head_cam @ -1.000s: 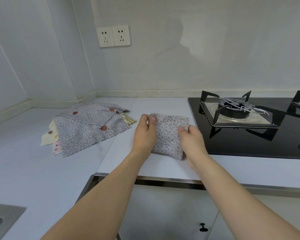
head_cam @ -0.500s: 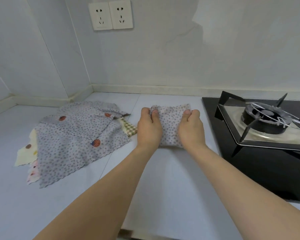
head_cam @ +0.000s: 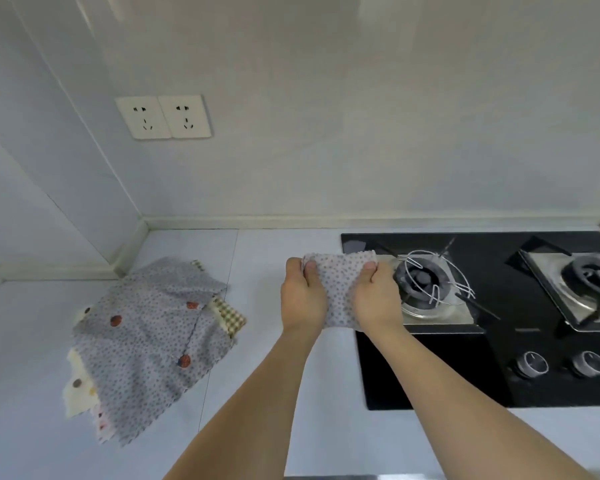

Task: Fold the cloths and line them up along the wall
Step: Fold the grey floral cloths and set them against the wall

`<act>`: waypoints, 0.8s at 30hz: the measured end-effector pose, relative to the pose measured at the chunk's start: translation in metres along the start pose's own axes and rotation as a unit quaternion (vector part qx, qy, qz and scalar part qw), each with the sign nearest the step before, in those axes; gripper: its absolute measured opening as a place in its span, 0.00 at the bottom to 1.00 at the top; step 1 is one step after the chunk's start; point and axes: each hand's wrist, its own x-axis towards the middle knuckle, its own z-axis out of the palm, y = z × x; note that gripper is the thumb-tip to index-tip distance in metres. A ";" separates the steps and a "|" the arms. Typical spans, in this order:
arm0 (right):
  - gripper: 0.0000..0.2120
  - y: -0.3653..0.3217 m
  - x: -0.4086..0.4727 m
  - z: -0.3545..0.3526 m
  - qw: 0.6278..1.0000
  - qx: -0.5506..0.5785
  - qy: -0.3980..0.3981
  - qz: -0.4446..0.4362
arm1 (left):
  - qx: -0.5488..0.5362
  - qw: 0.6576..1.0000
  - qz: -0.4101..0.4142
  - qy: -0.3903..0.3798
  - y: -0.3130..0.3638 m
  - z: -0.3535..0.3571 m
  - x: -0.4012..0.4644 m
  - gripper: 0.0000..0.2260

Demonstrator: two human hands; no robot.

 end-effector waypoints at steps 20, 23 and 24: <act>0.19 0.125 0.124 -0.264 0.998 0.036 0.012 0.052 | 0.033 0.996 -0.012 -0.087 0.133 0.263 -0.079 0.10; 0.20 0.143 0.149 -0.289 0.997 0.030 0.013 0.068 | 0.016 0.995 -0.020 -0.099 0.138 0.303 -0.072 0.13; 0.20 0.151 0.156 -0.300 0.996 0.035 0.017 0.078 | 0.018 0.993 -0.023 -0.115 0.139 0.319 -0.070 0.14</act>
